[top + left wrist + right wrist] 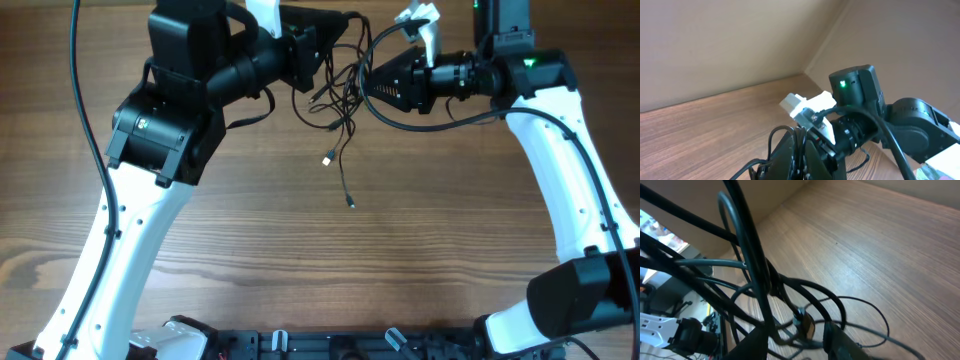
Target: Untangle cables
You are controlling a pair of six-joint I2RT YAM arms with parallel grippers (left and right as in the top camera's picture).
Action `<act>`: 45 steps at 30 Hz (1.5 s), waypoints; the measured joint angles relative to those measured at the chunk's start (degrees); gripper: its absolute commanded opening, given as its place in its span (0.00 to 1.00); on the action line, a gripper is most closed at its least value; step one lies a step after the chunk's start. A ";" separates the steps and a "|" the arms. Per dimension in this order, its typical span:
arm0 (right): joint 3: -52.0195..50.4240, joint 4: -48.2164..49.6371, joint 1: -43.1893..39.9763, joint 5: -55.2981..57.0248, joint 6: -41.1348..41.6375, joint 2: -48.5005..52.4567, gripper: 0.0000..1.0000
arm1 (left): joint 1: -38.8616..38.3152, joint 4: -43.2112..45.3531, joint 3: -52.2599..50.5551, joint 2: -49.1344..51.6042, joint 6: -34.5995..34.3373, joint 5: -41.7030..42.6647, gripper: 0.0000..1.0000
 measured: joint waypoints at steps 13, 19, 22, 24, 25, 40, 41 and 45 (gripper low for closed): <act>0.11 -3.58 1.81 15.50 11.10 0.00 0.04 | -0.31 -2.29 -0.07 0.83 0.00 -8.63 0.04; 0.11 -9.42 -3.85 33.94 14.36 0.17 0.04 | 3.15 -3.10 -0.11 1.01 0.83 -15.19 0.04; 0.11 -10.45 -6.91 36.22 14.73 0.17 0.04 | 4.98 -5.11 -0.11 1.01 1.01 -16.06 0.04; 0.11 -10.60 -7.89 37.38 14.73 0.17 0.04 | 5.14 -5.33 -0.11 1.01 1.22 -16.39 0.04; 0.11 -10.62 -7.87 37.40 14.73 0.17 0.04 | 5.14 -5.35 -0.11 1.01 1.25 -16.41 0.04; 0.11 -12.37 -8.94 51.25 23.50 0.17 0.04 | 11.17 -10.67 -0.09 0.48 1.40 -29.70 0.04; 0.11 -12.46 -9.64 51.47 24.00 0.17 0.04 | 13.14 -11.04 -0.09 0.13 0.92 -30.08 0.04; 0.11 -12.94 -11.54 51.80 24.68 0.17 0.04 | 19.93 -13.51 -0.09 -0.63 -1.86 -30.23 0.04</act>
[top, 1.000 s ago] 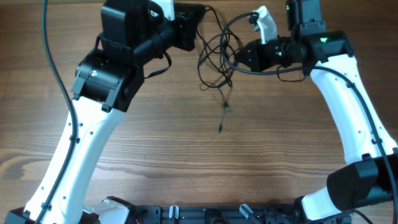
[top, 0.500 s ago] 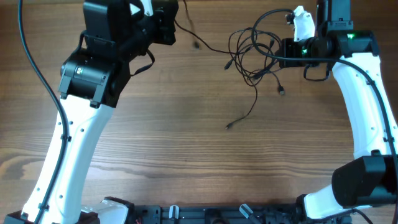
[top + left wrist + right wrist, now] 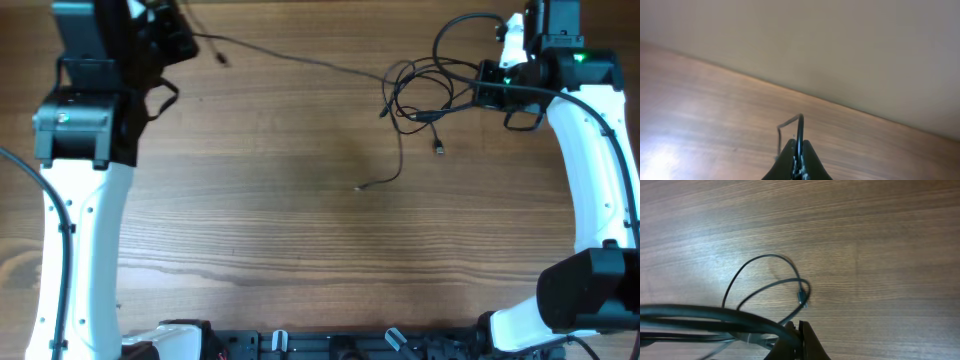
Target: Untangle cables
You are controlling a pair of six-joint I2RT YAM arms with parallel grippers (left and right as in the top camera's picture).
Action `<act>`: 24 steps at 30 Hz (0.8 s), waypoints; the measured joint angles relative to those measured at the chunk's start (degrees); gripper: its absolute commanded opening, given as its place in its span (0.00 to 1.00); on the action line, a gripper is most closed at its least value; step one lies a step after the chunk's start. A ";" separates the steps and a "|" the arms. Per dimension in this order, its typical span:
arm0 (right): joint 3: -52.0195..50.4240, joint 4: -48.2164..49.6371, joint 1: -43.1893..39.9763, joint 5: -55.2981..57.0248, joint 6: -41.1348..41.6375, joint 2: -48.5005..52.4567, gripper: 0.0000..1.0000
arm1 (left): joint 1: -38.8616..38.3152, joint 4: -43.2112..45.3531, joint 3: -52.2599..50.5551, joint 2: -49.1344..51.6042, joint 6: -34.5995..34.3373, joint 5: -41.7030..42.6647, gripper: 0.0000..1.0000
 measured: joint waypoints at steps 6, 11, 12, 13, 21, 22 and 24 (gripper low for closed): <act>0.00 -0.85 -0.96 1.84 1.40 0.00 0.04 | 4.85 -3.91 0.00 -0.11 -3.50 -1.20 0.06; 0.00 -1.49 -0.96 1.92 1.44 0.00 0.04 | 4.70 -9.66 0.00 -0.11 -5.46 1.88 0.29; 0.00 -1.51 -0.96 1.51 1.44 0.00 0.04 | 4.09 -10.08 0.00 -0.15 -5.55 2.36 0.34; 0.00 -1.51 -0.96 0.76 1.49 0.00 0.04 | 3.19 -10.21 0.00 -0.17 -5.11 3.45 0.43; 0.00 -1.51 -0.96 -8.02 0.61 0.00 0.04 | -9.20 -10.36 0.00 0.35 1.42 11.13 0.62; 0.00 -1.66 -1.07 -10.45 -0.39 0.00 0.04 | -10.16 -10.08 0.00 1.01 1.62 11.45 0.63; 0.00 -2.12 -1.07 -15.93 -2.34 0.00 0.04 | -10.97 -9.73 0.00 4.31 1.84 13.70 0.59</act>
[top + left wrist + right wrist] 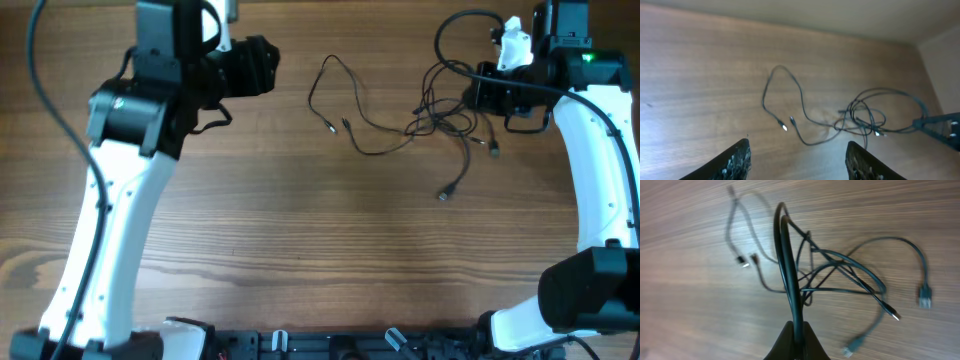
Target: Untangle cables
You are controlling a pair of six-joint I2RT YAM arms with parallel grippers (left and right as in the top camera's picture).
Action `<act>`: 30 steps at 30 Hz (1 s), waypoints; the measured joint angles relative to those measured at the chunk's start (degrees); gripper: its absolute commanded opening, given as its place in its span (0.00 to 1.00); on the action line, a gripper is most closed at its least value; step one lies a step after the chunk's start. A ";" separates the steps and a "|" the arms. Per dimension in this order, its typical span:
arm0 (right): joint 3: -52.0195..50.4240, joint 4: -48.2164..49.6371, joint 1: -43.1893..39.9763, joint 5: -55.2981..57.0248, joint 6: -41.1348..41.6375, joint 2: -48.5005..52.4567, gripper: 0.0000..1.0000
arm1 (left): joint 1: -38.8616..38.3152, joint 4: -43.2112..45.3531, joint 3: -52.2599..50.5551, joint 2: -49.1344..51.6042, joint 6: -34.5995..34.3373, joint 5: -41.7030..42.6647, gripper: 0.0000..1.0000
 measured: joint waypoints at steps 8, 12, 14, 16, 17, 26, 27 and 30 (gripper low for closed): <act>-0.02 1.95 0.00 -11.80 -1.68 -6.25 0.04 | -2.19 0.79 0.00 14.58 13.14 21.99 0.54; -0.02 2.40 0.00 -12.92 -1.57 -8.28 0.04 | -10.10 -0.50 0.00 16.81 24.11 26.34 0.51; -0.02 2.29 0.00 -15.06 -1.42 -8.28 0.04 | -14.49 -0.48 0.00 16.90 30.67 27.43 0.46; -0.02 2.16 -0.04 -18.38 -1.44 -8.31 0.04 | -16.57 -0.37 0.00 16.90 34.40 27.67 0.40; -0.04 2.14 -0.04 -20.17 -1.53 -8.37 0.04 | -17.09 -0.02 0.00 16.90 35.39 27.67 0.39; -0.04 0.48 -0.04 -27.52 -1.68 -17.62 0.04 | -17.25 1.29 0.00 17.75 40.52 21.70 0.54; -0.04 0.13 -0.04 -27.58 -1.70 -18.21 0.04 | -17.22 1.60 0.00 17.92 40.50 20.87 0.54; -0.04 -1.99 -0.04 -27.76 -2.34 -18.73 0.04 | -16.81 5.11 0.00 18.25 40.76 18.03 0.55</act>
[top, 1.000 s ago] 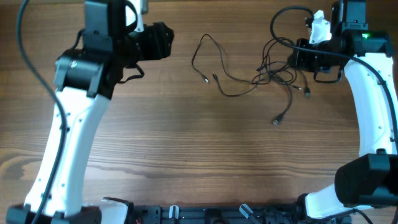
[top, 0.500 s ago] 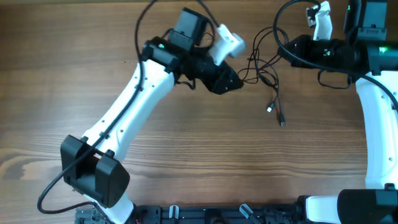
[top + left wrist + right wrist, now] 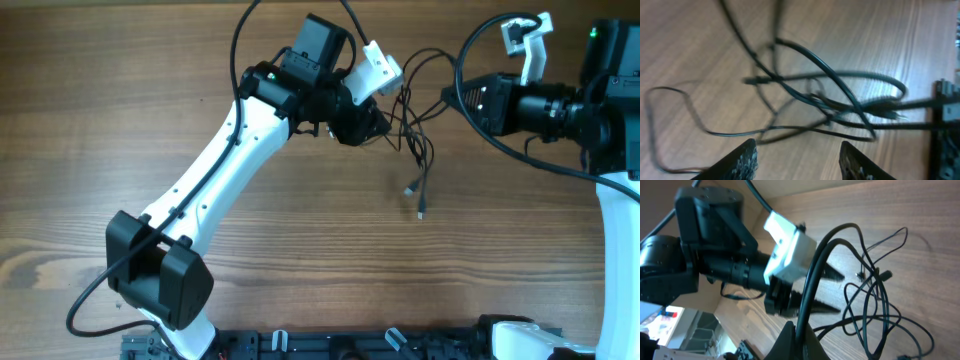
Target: Untangle cables
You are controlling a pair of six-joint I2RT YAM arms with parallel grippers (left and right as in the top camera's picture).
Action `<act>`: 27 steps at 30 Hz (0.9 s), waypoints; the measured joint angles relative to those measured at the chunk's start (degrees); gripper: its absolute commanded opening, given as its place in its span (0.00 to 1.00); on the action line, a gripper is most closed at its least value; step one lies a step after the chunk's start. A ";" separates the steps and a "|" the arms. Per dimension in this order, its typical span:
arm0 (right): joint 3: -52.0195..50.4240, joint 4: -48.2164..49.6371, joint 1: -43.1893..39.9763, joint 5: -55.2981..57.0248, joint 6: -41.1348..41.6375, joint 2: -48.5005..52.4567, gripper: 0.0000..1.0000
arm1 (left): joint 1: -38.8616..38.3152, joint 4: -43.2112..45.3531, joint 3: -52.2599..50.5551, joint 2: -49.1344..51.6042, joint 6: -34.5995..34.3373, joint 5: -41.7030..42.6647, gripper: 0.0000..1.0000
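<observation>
A tangle of black cables [image 3: 412, 120] hangs between the two grippers, with loose plug ends [image 3: 421, 213] dangling towards the table. My right gripper [image 3: 450, 97] [image 3: 800, 342] is shut on a thick black cable [image 3: 815, 265] of the tangle [image 3: 875, 295]. My left gripper [image 3: 378, 126] [image 3: 799, 162] is open just left of the tangle [image 3: 830, 100], nothing between its fingers. The right wrist view shows the left gripper [image 3: 840, 294] pointing into the loops. A thin cable [image 3: 685, 107] curls on the wood at the left.
The wooden table [image 3: 300, 260] spreads below the arms. My left arm [image 3: 220, 150] stretches diagonally across the table's middle. The right arm's own supply cable [image 3: 520, 150] loops under its wrist. A black rail [image 3: 330, 345] runs along the front edge.
My left gripper, still open, has come from the back left across to the tangle. My right gripper still holds the thick cable, and the tangle now hangs close to the left fingers.
Both grippers first held the tangle close together at the back centre. Then they stood far apart, the left pulling a thin cable out taut. Then the left was open and the thin cable lay on the table. Now the left is open at the tangle again.
</observation>
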 measured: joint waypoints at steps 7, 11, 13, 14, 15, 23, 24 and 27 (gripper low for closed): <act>0.00 -1.42 0.00 -0.02 -0.87 0.00 0.04 | 1.22 3.76 0.00 0.17 0.17 -0.90 0.56; 0.00 -1.20 0.00 0.00 -0.87 0.00 0.04 | 1.22 -1.16 0.04 2.36 4.07 1.55 0.56; 0.00 -1.03 0.00 0.00 -0.87 0.00 0.04 | 1.22 -4.57 0.04 3.02 7.48 2.36 0.56; 0.00 -0.98 0.00 0.00 -0.87 0.00 0.04 | 1.22 -5.79 0.04 3.02 9.60 3.43 0.52; 0.00 -0.96 0.00 0.00 -0.87 0.00 0.04 | 1.22 -6.08 0.04 3.02 11.21 4.33 0.51; 0.00 -1.14 0.00 -1.97 -0.85 0.00 0.04 | 1.22 0.28 0.04 3.02 14.60 7.67 0.45; 0.00 -1.40 0.00 -2.14 -0.87 0.00 0.04 | 1.22 0.70 0.04 3.04 14.64 7.69 0.44; 0.00 -1.46 0.00 -3.48 -0.87 0.00 0.04 | 1.22 2.08 0.04 3.28 15.06 7.72 0.04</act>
